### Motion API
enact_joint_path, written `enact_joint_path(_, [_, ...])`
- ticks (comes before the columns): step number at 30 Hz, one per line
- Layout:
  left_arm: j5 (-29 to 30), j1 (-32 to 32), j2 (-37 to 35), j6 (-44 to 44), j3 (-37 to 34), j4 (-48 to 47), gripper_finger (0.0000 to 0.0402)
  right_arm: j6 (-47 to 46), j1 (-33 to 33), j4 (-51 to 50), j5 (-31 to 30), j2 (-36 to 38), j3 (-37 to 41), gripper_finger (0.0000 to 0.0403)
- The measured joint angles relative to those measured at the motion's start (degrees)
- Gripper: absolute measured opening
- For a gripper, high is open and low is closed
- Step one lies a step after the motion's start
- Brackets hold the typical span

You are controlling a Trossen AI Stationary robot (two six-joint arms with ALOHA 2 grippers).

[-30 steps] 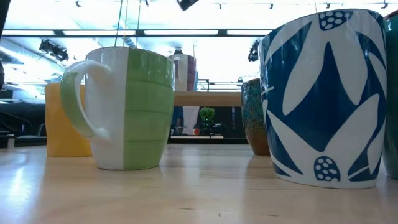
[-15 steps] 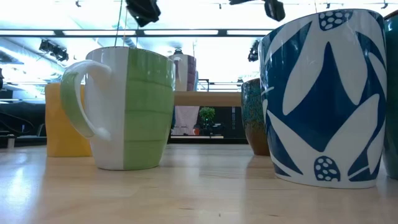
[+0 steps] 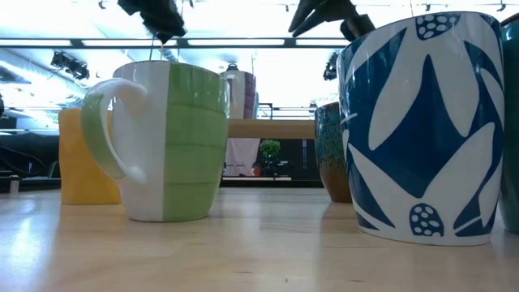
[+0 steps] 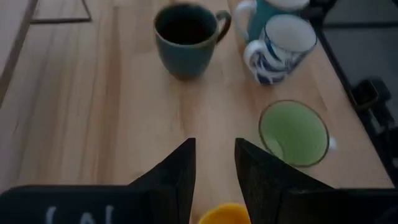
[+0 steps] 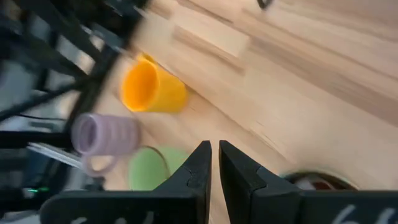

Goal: Place coffee mugs
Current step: Put the blue patterned mug on the shelf

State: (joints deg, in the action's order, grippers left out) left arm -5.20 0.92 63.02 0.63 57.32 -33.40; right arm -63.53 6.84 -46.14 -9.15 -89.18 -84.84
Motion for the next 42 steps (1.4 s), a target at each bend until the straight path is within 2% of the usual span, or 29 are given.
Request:
enact_joint_path(6, [3.0, -1.9, -5.3, -2.9, -1.7, 1.2, 0.0118, -4.0, 0.1, -16.3, 2.4, -8.9, -13.8, 0.0027])
enact_joint_path(11, [7.9, -3.0, -8.9, -2.6, -1.7, 2.3, 0.0118, -9.1, -1.1, -21.3, 6.4, -14.5, -18.1, 0.0035])
enact_joint_path(18, [8.6, -3.3, -11.4, -3.9, -1.7, 1.7, 0.0118, -11.3, -1.3, -21.4, 12.2, -16.8, -18.1, 0.0101])
enact_joint_path(25, [10.4, -3.4, -12.9, -4.0, -1.7, 1.7, 0.0118, -16.1, -0.9, -23.9, 9.3, -16.6, -17.7, 0.0178])
enact_joint_path(33, [14.4, -3.3, -15.9, -3.9, -1.7, 1.8, 0.0118, -16.4, -0.7, -20.2, 9.5, -16.7, -11.7, 0.0184])
enact_joint_path(42, [15.9, -3.3, -19.7, -4.4, -1.7, 13.8, 0.0118, -17.8, -0.7, -18.1, 10.0, -16.7, -6.2, 0.0183])
